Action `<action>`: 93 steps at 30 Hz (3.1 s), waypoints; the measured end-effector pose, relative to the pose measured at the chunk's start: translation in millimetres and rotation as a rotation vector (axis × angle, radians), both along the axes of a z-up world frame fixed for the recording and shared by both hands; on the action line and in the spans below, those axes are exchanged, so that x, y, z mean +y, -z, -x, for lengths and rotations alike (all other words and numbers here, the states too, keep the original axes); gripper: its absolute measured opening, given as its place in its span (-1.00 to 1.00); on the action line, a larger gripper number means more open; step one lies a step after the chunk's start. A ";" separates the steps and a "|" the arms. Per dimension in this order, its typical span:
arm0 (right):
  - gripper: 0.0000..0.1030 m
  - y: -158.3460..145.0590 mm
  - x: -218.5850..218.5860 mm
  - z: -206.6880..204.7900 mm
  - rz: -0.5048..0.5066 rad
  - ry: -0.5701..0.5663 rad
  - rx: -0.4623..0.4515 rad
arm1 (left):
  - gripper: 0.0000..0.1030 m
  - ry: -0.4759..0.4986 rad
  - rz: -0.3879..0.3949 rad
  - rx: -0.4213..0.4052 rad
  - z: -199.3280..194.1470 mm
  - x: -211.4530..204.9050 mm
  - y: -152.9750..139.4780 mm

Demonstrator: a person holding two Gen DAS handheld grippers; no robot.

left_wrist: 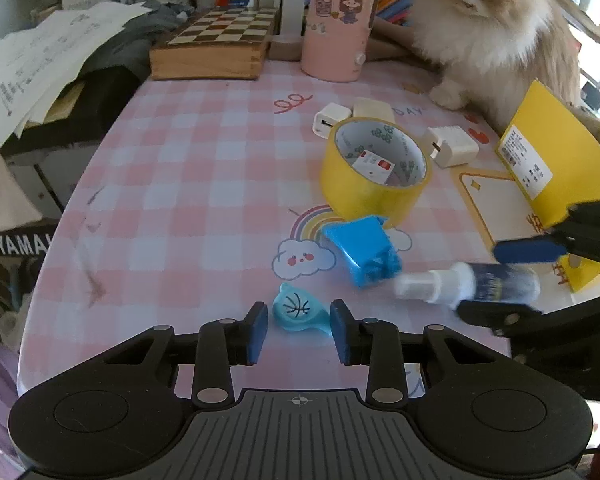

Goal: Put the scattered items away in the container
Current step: 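Grasp the light-blue whistle with the left tool while the right tool grasps the white spray bottle, then carry the whistle and spray bottle with both tools toward the yellow box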

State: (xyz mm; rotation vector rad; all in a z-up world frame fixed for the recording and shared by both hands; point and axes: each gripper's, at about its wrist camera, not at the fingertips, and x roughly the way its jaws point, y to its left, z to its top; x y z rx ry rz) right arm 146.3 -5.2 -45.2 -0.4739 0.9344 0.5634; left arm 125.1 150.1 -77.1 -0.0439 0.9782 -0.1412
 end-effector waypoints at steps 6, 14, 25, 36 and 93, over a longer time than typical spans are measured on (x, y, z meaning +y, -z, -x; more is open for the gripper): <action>-0.13 -2.3 -32.2 -19.3 -0.172 0.341 0.143 | -0.29 0.094 -0.109 -0.026 -1.2 -20.2 5.0; -0.15 11.1 -37.1 -19.5 -0.160 0.396 0.169 | -0.33 0.099 -0.108 -0.038 -5.8 -22.0 5.5; -0.29 16.2 -30.7 -25.2 -0.091 0.276 0.113 | -0.56 0.079 -0.072 -0.042 -7.8 -19.3 4.7; -0.39 -3.1 -32.2 -18.0 -0.151 0.257 0.094 | -0.56 0.086 -0.041 -0.091 1.0 -22.4 -13.9; -0.40 -46.2 -50.8 31.0 -0.297 0.333 0.002 | -0.56 0.088 0.021 -0.214 44.7 -9.6 -65.2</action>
